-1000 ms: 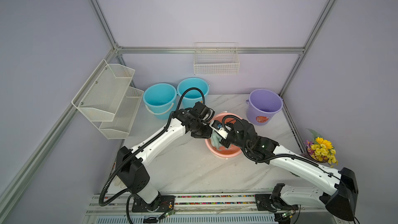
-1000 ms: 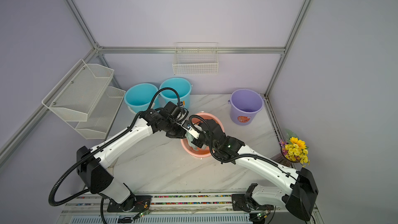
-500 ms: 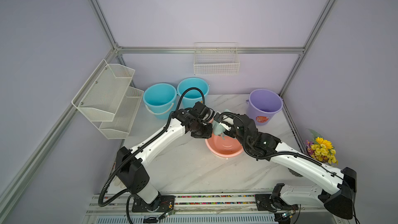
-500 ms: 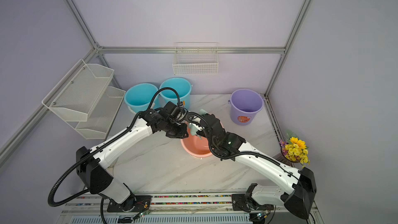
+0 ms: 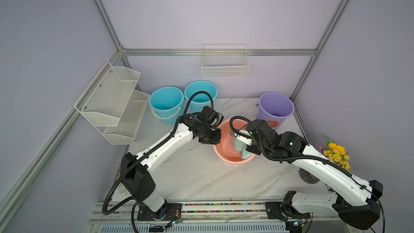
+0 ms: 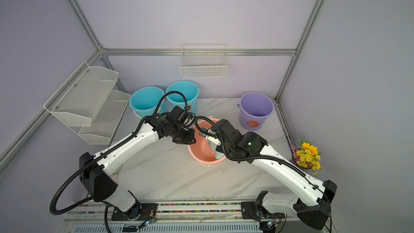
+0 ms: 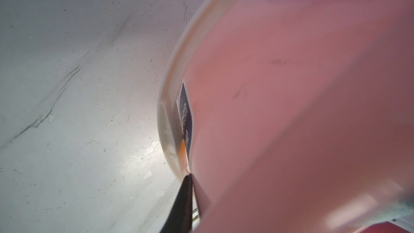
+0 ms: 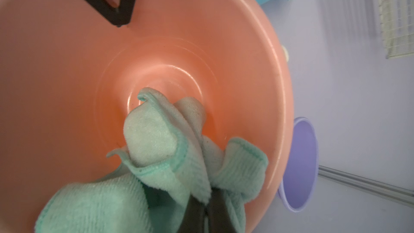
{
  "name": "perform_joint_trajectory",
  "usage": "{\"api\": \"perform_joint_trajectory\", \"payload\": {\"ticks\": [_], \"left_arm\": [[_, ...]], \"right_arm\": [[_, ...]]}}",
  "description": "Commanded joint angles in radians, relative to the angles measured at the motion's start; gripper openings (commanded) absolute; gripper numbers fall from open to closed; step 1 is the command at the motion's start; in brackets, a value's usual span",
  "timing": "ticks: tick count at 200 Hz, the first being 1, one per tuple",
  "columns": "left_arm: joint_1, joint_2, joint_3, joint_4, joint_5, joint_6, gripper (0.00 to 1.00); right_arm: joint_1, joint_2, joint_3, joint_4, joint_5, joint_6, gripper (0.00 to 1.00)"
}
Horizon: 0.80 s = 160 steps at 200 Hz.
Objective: Wipe the inside of the bucket with a cloth
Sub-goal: Wipe the dirt from the inside of the bucket, then place the bucket at the center of the board.
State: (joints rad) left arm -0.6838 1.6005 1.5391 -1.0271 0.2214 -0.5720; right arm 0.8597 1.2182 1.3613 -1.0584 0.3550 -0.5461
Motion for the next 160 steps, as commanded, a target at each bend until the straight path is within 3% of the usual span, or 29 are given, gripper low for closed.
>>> {"api": "perform_joint_trajectory", "payload": {"ticks": [1, 44, 79, 117, 134, 160], "left_arm": [[-0.001, -0.044, 0.032, 0.030, -0.010, 0.012, 0.00], [-0.001, -0.033, 0.043, 0.030, -0.007, 0.006, 0.00], [-0.001, -0.035, 0.044, 0.030, -0.011, 0.000, 0.00], [0.001, -0.025, 0.050, 0.030, -0.024, -0.006, 0.00], [0.010, -0.016, 0.053, 0.034, -0.032, -0.017, 0.00], [0.026, 0.019, 0.082, 0.038, -0.042, -0.031, 0.00]], "right_arm": [[0.005, 0.006, 0.013, -0.161, -0.236, 0.087, 0.00], [0.006, -0.029, -0.114, 0.074, -0.626, 0.205, 0.00], [0.008, -0.034, -0.257, 0.465, -0.689, 0.407, 0.00], [0.009, -0.051, -0.323, 0.850, -0.507, 0.595, 0.00], [0.009, -0.026, -0.266, 0.857, -0.358, 0.623, 0.00], [0.009, 0.030, -0.140, 0.793, -0.004, 0.637, 0.00]]}}
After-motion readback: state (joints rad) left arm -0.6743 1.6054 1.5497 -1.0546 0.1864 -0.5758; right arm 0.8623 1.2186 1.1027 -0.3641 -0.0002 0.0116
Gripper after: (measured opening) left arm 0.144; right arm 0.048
